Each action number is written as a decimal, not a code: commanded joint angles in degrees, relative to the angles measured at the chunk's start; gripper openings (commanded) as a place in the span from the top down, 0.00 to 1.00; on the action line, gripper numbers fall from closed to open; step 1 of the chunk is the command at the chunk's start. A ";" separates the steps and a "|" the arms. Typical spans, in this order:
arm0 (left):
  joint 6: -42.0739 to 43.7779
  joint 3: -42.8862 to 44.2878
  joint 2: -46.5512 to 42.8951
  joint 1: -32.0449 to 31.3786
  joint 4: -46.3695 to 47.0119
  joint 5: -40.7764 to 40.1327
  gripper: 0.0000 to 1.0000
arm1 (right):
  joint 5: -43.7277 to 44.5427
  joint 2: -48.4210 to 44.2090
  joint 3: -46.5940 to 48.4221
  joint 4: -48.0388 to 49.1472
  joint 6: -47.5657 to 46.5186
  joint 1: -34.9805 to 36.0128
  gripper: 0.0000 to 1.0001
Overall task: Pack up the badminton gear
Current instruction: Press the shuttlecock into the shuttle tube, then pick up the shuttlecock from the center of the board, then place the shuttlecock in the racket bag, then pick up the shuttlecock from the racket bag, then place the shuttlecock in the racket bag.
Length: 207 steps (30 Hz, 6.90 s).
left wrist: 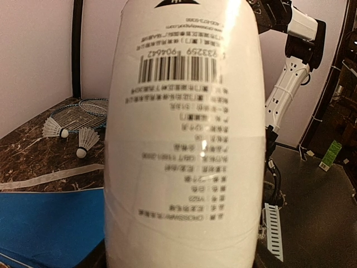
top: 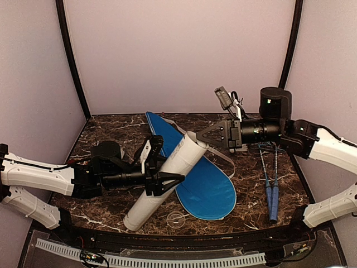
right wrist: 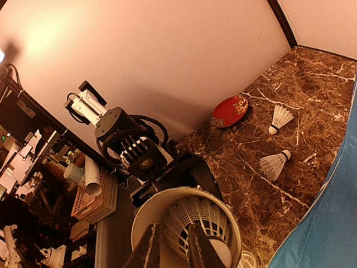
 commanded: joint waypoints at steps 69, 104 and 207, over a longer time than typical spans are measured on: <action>17.77 -0.03 -30.77 37.84 -33.61 -1.99 0.35 | 30.82 81.53 65.84 -21.43 6.93 10.73 0.32; 19.42 -0.78 -29.98 37.80 -33.88 -4.97 0.35 | 36.34 54.94 42.41 -11.80 -1.05 13.99 0.67; 7.64 1.45 -25.15 25.01 -23.04 0.21 0.36 | 21.66 18.40 6.72 -20.14 1.35 1.97 0.77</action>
